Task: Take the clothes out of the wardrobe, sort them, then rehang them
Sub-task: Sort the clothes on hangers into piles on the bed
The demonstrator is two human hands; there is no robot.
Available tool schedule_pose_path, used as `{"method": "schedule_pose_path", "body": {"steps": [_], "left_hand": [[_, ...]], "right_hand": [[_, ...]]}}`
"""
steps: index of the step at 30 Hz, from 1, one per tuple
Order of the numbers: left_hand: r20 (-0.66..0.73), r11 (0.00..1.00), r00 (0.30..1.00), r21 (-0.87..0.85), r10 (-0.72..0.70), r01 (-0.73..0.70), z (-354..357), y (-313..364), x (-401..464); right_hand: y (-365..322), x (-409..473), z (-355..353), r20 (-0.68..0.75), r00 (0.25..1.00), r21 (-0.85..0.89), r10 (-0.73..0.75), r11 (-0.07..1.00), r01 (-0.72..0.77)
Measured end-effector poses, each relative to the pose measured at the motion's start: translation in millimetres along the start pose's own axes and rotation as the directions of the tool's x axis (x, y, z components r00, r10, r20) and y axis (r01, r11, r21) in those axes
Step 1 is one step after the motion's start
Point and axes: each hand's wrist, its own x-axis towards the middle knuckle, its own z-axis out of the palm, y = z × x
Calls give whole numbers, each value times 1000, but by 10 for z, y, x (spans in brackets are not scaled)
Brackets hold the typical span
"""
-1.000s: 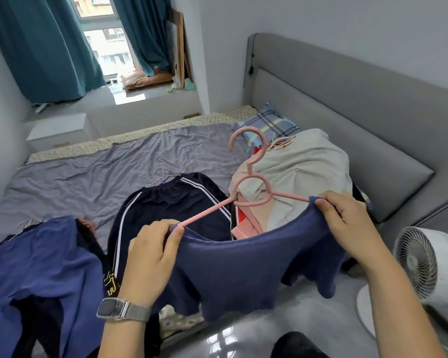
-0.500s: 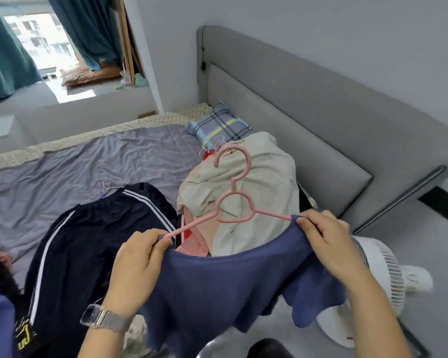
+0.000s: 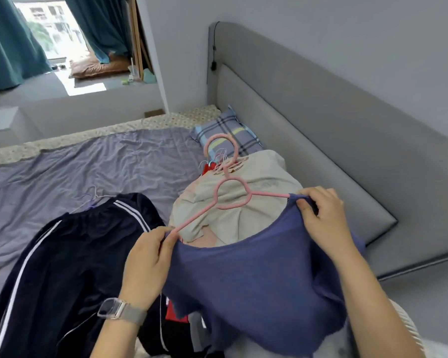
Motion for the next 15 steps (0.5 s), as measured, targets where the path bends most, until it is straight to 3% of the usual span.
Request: {"method": "schedule_pose_path", "body": {"steps": [3,6,11,15], "left_hand": [[-13,992,994,75,106,-105,146,-44,353],[-110,975,975,139,191,-175,175,14,699],[-92,991,987,48,129,-125,285,2,1200],[-80,998,997,68,7,-2,556,-67,1439]], "right_hand": [[96,313,57,-21,1000,-7,21,1000,-21],[116,788,-45,-49,999,-40,-6,999,4],[298,1706,-9,-43,999,-96,-32,995,28],[743,2070,563,82,995,-117,54,992,-44]]}}
